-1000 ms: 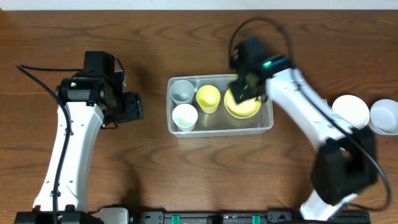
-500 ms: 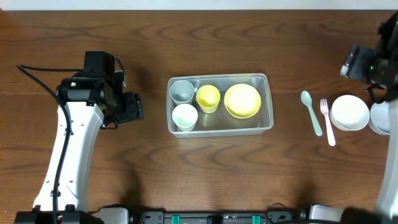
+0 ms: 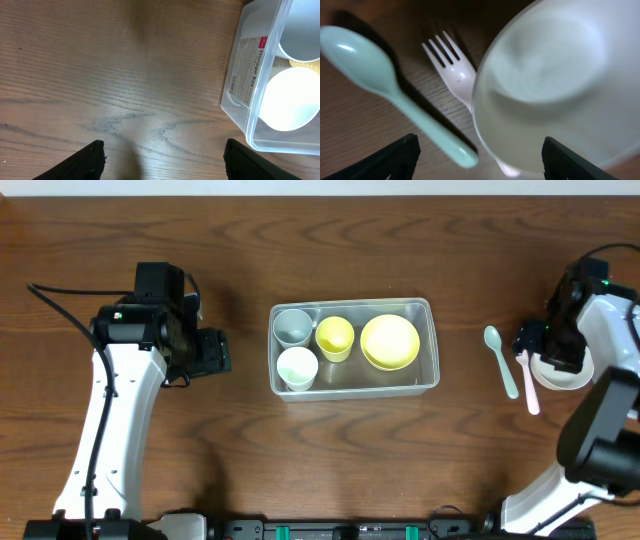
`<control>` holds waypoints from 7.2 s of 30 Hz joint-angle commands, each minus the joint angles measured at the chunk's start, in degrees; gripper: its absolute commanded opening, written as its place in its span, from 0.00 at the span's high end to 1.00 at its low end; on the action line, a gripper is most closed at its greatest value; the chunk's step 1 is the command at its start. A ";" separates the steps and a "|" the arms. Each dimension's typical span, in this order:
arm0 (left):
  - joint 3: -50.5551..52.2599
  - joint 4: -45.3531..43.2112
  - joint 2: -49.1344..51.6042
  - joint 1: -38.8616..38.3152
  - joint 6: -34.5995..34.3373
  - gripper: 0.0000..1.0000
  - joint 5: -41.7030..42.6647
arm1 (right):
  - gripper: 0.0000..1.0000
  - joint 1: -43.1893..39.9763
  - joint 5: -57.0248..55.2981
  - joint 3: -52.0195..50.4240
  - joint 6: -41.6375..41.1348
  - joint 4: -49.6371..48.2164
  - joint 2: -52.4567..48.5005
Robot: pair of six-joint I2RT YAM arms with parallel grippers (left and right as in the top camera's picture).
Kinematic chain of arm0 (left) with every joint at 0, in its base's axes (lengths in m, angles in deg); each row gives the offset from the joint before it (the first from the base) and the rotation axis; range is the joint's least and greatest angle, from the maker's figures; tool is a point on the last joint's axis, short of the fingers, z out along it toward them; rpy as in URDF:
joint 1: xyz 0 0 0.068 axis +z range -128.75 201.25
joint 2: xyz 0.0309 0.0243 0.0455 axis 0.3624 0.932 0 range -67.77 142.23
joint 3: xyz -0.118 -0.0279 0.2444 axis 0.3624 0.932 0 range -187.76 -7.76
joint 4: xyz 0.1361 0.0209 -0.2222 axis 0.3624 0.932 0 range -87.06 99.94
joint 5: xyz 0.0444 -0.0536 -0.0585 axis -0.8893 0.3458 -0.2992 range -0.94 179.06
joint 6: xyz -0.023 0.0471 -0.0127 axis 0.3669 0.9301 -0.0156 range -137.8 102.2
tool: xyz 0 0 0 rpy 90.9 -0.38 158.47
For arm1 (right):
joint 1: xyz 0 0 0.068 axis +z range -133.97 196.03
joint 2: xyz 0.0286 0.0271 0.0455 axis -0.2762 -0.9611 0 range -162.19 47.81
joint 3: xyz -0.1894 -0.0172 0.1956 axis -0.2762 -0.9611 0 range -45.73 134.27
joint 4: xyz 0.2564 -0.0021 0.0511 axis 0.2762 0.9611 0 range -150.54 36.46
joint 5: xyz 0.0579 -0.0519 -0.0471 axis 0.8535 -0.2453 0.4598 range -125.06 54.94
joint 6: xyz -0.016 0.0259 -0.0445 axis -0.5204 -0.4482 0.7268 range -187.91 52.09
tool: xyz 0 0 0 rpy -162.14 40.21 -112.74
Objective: Pack container
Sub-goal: 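Grasp the white bowl rim with the right gripper and lift, then stack the white bowl onto the yellow bowl and release, then grasp the second white bowl with the right gripper, then place the second white bowl onto the bowl stack and release, then move the right gripper to the mint-green spoon and grasp it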
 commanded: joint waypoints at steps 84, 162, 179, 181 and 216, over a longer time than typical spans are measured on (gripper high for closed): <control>-0.11 0.55 -0.42 -0.07 0.81 0.23 0.57 | 0.24 21.49 -8.94 14.97 -3.52 5.27 20.79; -0.11 0.98 -0.42 -0.07 0.79 0.23 0.57 | 0.99 44.15 3.43 15.32 3.58 4.02 8.22; -0.11 0.94 -0.42 -0.07 0.79 0.23 0.57 | 0.41 44.81 4.31 15.32 4.46 5.70 0.26; -0.11 0.94 -0.42 -0.07 0.79 0.23 0.57 | 0.41 43.87 4.17 15.34 3.58 5.62 1.62; -0.11 0.98 -0.42 -0.07 0.79 0.23 0.57 | 0.18 10.27 2.21 -9.18 4.74 -5.68 8.20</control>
